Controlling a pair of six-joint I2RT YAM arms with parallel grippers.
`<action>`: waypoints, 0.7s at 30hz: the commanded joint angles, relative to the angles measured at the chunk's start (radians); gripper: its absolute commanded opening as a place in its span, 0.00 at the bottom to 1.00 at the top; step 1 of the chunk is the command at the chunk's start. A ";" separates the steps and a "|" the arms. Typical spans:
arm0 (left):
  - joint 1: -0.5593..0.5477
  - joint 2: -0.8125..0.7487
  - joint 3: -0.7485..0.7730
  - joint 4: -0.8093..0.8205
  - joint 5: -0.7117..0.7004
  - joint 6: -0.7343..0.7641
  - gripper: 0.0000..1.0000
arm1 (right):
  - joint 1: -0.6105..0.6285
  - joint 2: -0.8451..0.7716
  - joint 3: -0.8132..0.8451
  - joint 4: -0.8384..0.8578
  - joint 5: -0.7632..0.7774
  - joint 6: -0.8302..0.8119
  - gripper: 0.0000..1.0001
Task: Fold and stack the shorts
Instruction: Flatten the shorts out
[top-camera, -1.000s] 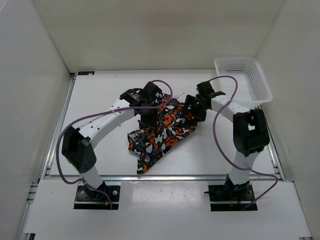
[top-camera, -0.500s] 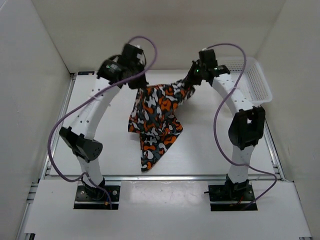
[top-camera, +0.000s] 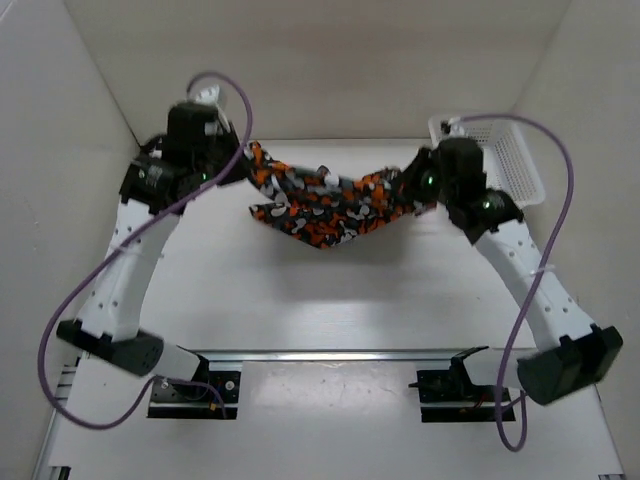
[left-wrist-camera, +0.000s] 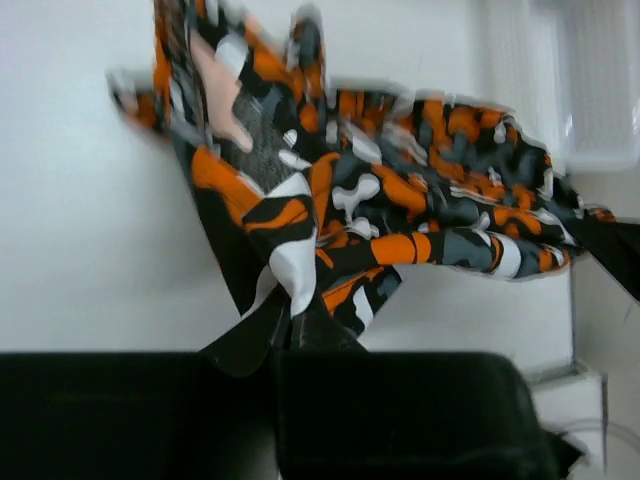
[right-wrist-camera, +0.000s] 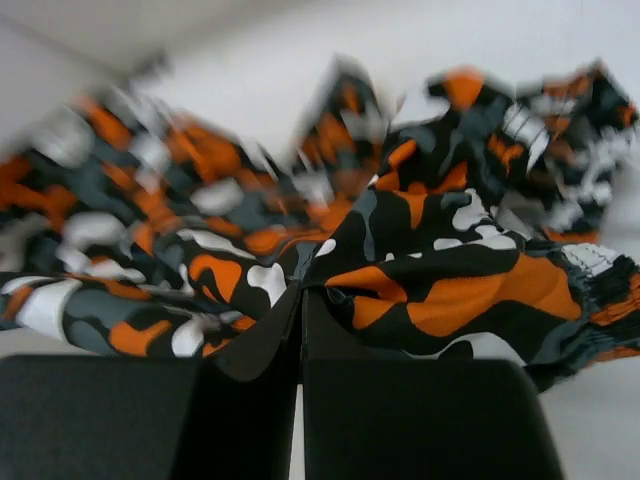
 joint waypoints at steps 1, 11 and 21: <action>-0.059 -0.204 -0.392 0.125 0.074 -0.090 0.10 | 0.055 -0.107 -0.282 -0.015 0.150 0.056 0.00; -0.139 -0.432 -0.995 0.194 0.015 -0.348 0.99 | 0.059 -0.350 -0.594 -0.159 0.167 0.105 0.84; -0.058 -0.409 -1.189 0.115 0.134 -0.590 0.77 | -0.017 -0.358 -0.563 -0.283 0.078 0.045 0.88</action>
